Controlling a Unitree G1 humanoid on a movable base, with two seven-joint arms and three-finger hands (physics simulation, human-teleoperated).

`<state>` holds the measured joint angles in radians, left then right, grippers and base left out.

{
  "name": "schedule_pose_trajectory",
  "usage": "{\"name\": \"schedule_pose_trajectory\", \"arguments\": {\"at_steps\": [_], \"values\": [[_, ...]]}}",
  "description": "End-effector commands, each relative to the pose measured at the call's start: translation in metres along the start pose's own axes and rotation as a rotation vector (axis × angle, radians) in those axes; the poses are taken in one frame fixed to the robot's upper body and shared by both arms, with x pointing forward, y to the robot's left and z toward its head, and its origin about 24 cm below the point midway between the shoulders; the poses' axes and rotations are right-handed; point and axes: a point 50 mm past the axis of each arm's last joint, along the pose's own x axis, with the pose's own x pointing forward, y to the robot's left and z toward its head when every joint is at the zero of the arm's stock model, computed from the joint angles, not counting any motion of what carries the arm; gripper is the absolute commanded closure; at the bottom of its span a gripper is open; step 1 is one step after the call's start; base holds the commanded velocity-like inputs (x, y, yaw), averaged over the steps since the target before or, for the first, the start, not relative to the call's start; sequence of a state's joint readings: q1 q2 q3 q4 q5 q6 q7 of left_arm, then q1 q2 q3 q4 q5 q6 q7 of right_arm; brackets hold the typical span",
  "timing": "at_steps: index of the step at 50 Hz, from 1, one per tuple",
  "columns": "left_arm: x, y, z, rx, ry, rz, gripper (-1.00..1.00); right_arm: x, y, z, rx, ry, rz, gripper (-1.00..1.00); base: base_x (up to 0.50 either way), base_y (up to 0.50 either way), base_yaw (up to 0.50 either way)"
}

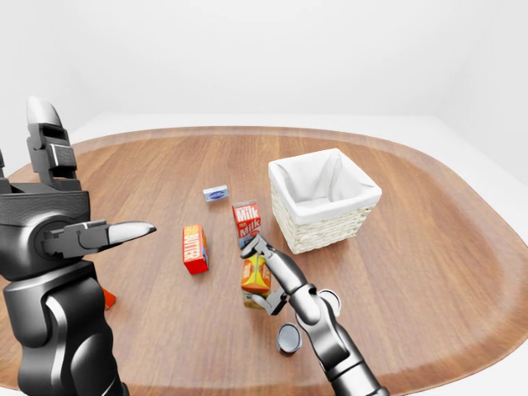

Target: Pick up the orange juice, and put it in the basket.

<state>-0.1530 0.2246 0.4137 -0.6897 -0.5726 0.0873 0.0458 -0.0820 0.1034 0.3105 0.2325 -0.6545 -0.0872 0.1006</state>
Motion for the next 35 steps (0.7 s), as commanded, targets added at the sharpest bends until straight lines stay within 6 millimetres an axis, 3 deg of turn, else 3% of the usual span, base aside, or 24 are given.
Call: {"name": "schedule_pose_trajectory", "arguments": {"at_steps": [1, 12, 35], "values": [[0.000, 0.000, 0.000, 0.000, -0.001, 0.000, -1.00, 0.000, -0.021, 0.025, -0.043, -0.105, -0.067, 1.00, 0.00, 0.00, 0.00], [-0.001, 0.000, 0.002, 0.001, -0.006, -0.001, -1.00, -0.004, -0.040, 0.054, -0.077, -0.228, -0.082, 1.00, 0.00, 0.00, 0.00], [-0.001, 0.000, 0.003, 0.000, -0.008, 0.001, -1.00, -0.007, -0.083, 0.099, -0.061, -0.322, -0.152, 1.00, 0.00, 0.00, 0.00]]}}
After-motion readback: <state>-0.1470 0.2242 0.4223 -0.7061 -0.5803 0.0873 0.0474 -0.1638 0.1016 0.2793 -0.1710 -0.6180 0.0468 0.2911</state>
